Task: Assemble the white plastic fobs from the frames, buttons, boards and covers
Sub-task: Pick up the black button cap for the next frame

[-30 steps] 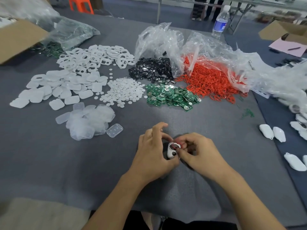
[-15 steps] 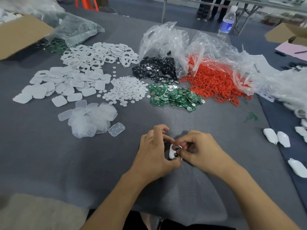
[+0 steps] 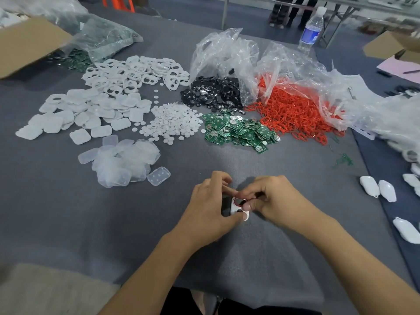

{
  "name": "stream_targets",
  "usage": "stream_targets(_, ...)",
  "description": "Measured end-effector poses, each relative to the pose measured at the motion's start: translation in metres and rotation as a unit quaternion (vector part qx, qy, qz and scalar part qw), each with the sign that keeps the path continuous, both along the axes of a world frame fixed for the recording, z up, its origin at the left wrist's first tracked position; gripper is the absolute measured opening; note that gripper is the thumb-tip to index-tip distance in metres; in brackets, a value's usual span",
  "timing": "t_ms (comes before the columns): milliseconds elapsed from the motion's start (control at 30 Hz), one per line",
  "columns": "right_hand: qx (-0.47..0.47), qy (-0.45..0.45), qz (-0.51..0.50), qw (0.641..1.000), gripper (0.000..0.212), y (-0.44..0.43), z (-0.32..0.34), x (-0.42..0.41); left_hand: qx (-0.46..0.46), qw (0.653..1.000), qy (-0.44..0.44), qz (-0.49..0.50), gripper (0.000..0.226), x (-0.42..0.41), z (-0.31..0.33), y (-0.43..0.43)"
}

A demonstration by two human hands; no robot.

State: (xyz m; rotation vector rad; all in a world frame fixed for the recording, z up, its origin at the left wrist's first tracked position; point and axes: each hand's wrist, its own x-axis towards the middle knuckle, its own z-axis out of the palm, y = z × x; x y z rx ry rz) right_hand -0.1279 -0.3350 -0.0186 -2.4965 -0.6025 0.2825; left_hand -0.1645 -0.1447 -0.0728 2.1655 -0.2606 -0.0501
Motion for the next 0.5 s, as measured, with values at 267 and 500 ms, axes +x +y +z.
stream_targets(267, 0.029, -0.030, -0.039, 0.998, 0.022, 0.001, -0.012, -0.006, -0.002, 1.000, 0.008, 0.001, 0.061, 0.000, 0.003, 0.001)
stream_targets(500, 0.145, 0.099, -0.035, 0.984, 0.023, -0.006, -0.009, 0.008, -0.007, 1.000, 0.019, 0.002, 0.053, 0.001, 0.004, 0.000)
